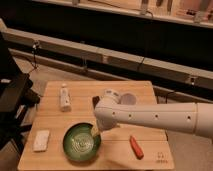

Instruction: Pick up the ceramic bowl

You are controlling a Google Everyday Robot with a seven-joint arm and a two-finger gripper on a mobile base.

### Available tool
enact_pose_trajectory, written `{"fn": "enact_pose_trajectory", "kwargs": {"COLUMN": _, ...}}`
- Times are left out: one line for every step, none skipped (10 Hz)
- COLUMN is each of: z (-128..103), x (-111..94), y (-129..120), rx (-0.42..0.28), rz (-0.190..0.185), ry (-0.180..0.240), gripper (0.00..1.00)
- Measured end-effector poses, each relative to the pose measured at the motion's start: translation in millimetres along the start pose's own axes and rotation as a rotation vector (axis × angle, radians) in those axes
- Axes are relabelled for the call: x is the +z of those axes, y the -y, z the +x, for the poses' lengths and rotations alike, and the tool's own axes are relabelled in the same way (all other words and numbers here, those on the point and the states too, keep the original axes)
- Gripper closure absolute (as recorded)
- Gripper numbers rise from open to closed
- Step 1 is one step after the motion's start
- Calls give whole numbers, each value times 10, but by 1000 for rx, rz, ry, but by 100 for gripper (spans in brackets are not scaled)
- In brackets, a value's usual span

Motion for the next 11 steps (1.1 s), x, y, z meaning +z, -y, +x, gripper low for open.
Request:
{"fn": "enact_pose_trajectory", "kwargs": {"z": -8, "x": 15, "y": 4, "rx": -2, "rz": 3, "ry": 0, "gripper": 20}}
{"fn": "enact_pose_trajectory", "kwargs": {"z": -9, "x": 30, "y": 13, "rx": -3, "rz": 8, "ry": -4, "gripper": 20}}
{"fn": "enact_pose_trajectory", "kwargs": {"z": -19, "x": 84, "y": 28, "rx": -5, "rz": 18, "ry": -7, "gripper": 20}}
{"fn": "enact_pose_trajectory", "kwargs": {"z": -26, "x": 141, "y": 40, "rx": -3, "rz": 27, "ry": -10, "gripper": 20}}
{"fn": "enact_pose_trajectory", "kwargs": {"z": -22, "x": 171, "y": 49, "rx": -2, "rz": 35, "ry": -14, "gripper": 20}}
{"fn": "enact_pose_trajectory", "kwargs": {"z": -28, "x": 207, "y": 57, "rx": 1, "rz": 44, "ry": -15, "gripper": 20}}
{"fn": "enact_pose_trajectory", "kwargs": {"z": -27, "x": 224, "y": 53, "rx": 1, "rz": 46, "ry": -18, "gripper": 20}}
{"fn": "enact_pose_trajectory", "kwargs": {"z": -19, "x": 235, "y": 68, "rx": 0, "rz": 50, "ry": -22, "gripper": 20}}
{"fn": "enact_pose_trajectory", "kwargs": {"z": -17, "x": 258, "y": 76, "rx": 0, "rz": 52, "ry": -24, "gripper": 20}}
{"fn": "enact_pose_trajectory", "kwargs": {"z": -13, "x": 278, "y": 75, "rx": 1, "rz": 54, "ry": -27, "gripper": 20}}
{"fn": "enact_pose_trajectory", "kwargs": {"z": -11, "x": 297, "y": 79, "rx": 2, "rz": 58, "ry": -28, "gripper": 20}}
